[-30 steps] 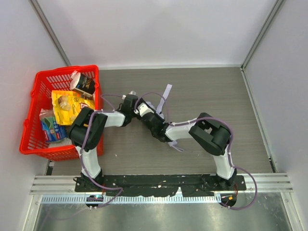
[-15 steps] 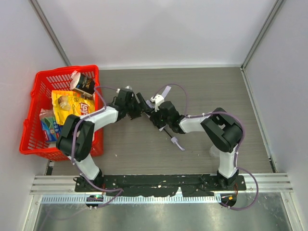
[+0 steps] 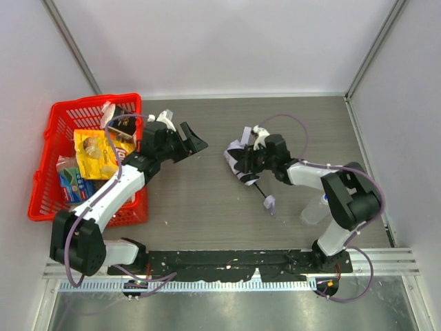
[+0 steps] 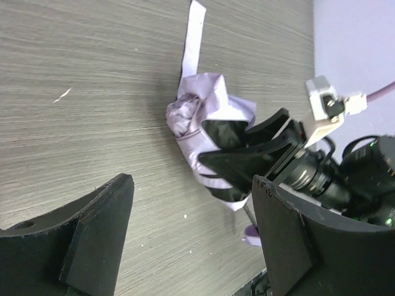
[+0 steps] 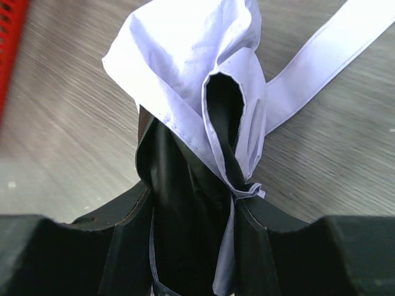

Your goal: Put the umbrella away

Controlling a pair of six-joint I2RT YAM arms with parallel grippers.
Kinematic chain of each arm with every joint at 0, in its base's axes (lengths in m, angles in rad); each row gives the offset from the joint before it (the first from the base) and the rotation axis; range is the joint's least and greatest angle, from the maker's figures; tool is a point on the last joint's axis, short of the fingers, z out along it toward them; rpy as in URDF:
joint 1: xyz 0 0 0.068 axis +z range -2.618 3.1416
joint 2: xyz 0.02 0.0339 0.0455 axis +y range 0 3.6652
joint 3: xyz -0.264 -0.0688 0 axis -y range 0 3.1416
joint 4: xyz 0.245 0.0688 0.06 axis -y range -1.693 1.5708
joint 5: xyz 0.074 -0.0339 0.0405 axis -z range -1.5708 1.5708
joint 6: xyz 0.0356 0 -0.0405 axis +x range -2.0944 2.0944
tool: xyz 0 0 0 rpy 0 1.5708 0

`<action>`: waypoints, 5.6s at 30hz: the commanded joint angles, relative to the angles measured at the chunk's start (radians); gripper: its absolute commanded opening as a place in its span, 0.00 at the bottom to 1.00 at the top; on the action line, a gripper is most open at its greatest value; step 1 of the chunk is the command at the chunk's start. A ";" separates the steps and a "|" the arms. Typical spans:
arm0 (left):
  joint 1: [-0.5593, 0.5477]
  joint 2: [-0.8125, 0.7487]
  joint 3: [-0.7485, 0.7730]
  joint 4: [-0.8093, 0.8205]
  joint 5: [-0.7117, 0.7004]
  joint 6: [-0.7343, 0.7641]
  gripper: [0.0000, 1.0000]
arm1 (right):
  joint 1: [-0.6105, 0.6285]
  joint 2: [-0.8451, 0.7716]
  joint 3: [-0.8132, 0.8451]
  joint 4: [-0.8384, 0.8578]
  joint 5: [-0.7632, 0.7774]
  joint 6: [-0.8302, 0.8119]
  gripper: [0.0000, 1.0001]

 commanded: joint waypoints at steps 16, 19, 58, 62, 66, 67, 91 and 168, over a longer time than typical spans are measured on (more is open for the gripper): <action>0.001 0.021 0.014 0.705 0.566 -0.231 0.92 | -0.269 -0.500 0.241 -0.235 -0.540 0.198 0.01; -0.034 0.047 0.062 0.654 0.594 -0.172 0.91 | -0.272 -0.511 0.255 -0.232 -0.564 0.221 0.01; -0.209 -0.216 -0.055 0.001 -0.166 0.025 0.82 | 0.179 -0.198 0.160 -0.086 0.965 -1.043 0.01; -0.201 -0.212 -0.076 -0.034 -0.185 -0.007 0.82 | 0.282 -0.111 0.060 -0.021 0.907 -0.910 0.01; -0.201 -0.227 -0.125 -0.051 -0.253 -0.076 0.79 | 0.320 -0.065 0.039 -0.101 0.758 -0.826 0.01; -0.201 -0.227 -0.137 -0.052 -0.268 -0.099 0.79 | 0.322 -0.059 0.048 -0.148 0.692 -0.812 0.01; -0.115 0.221 -0.142 0.101 -0.030 -0.596 1.00 | 0.116 0.061 0.002 -0.146 -0.080 -0.416 0.01; -0.224 0.589 -0.145 0.313 -0.147 -0.445 0.00 | 0.113 -0.239 0.160 -0.408 0.248 -0.366 0.76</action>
